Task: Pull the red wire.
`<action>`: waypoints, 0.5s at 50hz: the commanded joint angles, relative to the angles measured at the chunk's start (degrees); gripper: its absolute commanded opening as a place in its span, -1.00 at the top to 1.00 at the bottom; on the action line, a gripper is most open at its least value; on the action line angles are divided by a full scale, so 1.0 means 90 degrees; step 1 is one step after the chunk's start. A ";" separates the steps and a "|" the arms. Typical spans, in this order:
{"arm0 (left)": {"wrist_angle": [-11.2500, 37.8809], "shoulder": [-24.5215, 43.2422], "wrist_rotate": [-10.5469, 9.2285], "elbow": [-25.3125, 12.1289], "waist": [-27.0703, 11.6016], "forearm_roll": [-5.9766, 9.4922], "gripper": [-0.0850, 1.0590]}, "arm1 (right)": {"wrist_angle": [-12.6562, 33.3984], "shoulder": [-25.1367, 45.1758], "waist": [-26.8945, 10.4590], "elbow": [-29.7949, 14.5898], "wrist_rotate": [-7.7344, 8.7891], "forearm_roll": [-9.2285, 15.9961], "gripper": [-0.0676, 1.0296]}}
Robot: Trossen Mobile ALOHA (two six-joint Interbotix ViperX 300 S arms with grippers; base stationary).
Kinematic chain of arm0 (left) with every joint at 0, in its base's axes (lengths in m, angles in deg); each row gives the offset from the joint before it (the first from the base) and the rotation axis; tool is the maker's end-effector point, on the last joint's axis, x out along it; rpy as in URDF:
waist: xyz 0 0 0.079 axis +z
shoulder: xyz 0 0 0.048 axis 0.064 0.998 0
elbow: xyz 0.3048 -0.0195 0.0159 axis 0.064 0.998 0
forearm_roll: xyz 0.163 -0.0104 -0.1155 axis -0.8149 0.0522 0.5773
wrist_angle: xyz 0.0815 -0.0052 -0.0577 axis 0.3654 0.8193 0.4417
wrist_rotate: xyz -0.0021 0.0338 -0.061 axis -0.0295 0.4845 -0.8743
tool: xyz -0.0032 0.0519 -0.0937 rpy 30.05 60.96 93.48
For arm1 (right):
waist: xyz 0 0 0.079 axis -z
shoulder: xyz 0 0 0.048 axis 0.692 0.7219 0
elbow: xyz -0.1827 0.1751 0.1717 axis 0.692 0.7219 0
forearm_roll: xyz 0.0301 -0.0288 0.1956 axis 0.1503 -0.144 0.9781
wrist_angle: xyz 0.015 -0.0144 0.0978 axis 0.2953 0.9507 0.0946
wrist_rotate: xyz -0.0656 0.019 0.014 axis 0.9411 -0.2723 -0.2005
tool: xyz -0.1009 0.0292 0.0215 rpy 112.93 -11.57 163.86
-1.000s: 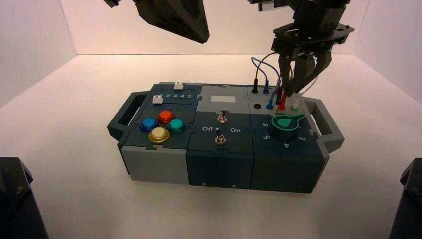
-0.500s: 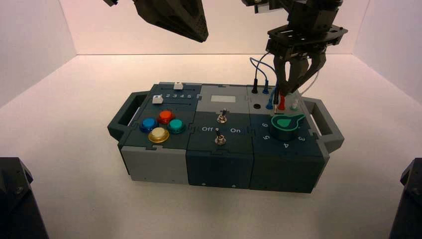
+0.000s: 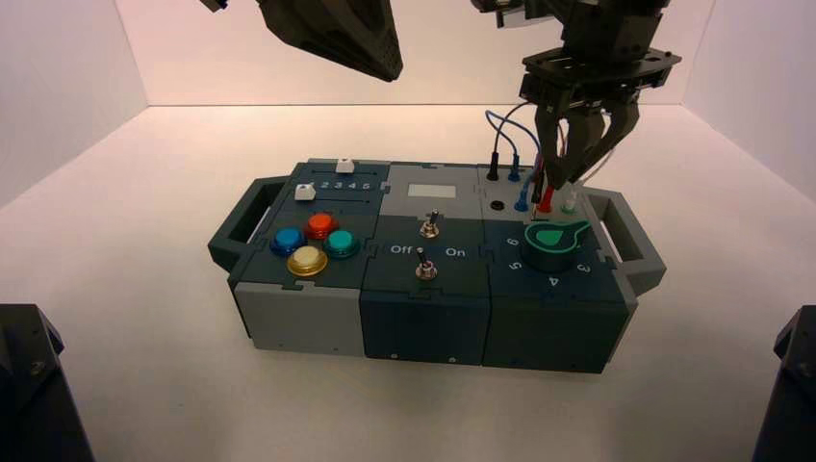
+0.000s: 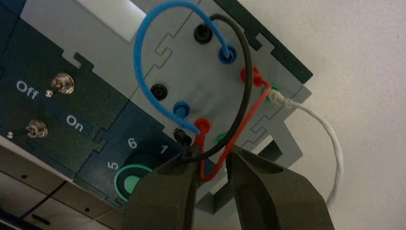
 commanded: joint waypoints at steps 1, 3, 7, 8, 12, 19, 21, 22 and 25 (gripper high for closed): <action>-0.0029 -0.0098 0.0020 -0.0156 -0.0020 -0.0020 0.91 | 0.0029 -0.0156 0.0010 -0.0039 -0.0020 0.0088 0.33; -0.0029 -0.0098 0.0020 -0.0146 -0.0010 -0.0020 0.91 | 0.0029 -0.0156 0.0000 -0.0039 -0.0020 0.0098 0.33; -0.0029 -0.0107 0.0010 -0.0146 -0.0010 -0.0020 0.91 | 0.0029 -0.0156 -0.0010 -0.0029 -0.0020 0.0107 0.33; -0.0029 -0.0107 0.0020 -0.0146 -0.0010 -0.0020 0.91 | 0.0029 -0.0156 -0.0010 -0.0039 -0.0010 0.0107 0.33; -0.0029 -0.0127 0.0020 -0.0146 -0.0010 -0.0020 0.91 | 0.0029 -0.0146 -0.0010 -0.0039 -0.0020 0.0137 0.33; -0.0029 -0.0137 0.0020 -0.0137 -0.0020 -0.0010 0.91 | 0.0039 -0.0137 -0.0020 -0.0029 -0.0020 0.0215 0.32; -0.0029 -0.0137 0.0020 -0.0137 -0.0010 -0.0020 0.91 | 0.0029 -0.0117 -0.0029 -0.0039 -0.0010 0.0273 0.32; -0.0029 -0.0137 0.0020 -0.0137 -0.0010 -0.0020 0.91 | 0.0029 -0.0117 -0.0029 -0.0029 -0.0010 0.0283 0.32; -0.0029 -0.0137 0.0020 -0.0137 -0.0010 -0.0039 0.91 | 0.0020 -0.0107 -0.0059 -0.0029 -0.0020 0.0322 0.32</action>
